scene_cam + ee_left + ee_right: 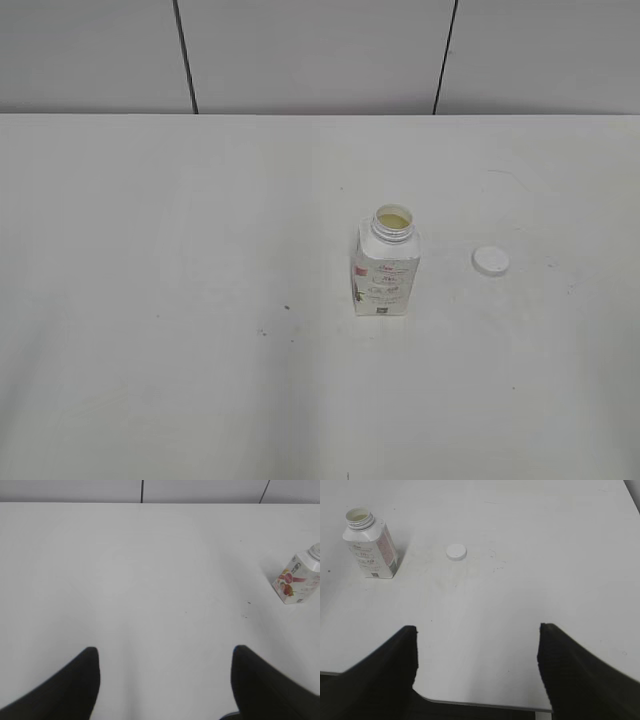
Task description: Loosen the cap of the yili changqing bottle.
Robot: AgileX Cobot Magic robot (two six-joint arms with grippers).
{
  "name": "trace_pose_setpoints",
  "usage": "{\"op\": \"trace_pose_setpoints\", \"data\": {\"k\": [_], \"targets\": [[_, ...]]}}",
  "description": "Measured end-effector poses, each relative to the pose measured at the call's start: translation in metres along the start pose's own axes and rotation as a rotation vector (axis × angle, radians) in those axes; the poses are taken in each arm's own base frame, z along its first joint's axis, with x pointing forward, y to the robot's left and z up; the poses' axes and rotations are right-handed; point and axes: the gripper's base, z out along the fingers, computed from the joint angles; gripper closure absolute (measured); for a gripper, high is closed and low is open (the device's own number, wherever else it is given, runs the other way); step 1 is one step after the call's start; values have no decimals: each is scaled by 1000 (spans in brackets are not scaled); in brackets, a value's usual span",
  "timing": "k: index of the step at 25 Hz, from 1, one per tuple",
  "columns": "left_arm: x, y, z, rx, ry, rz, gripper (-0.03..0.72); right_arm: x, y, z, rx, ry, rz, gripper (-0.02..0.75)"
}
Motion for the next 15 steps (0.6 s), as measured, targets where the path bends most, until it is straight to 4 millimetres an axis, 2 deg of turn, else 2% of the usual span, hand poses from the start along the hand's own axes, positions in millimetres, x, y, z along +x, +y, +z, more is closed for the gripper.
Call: {"op": "trace_pose_setpoints", "data": {"k": [15], "targets": [[0, 0, 0, -2, 0, 1, 186, 0, 0, 0, 1, -1, 0, 152]]}}
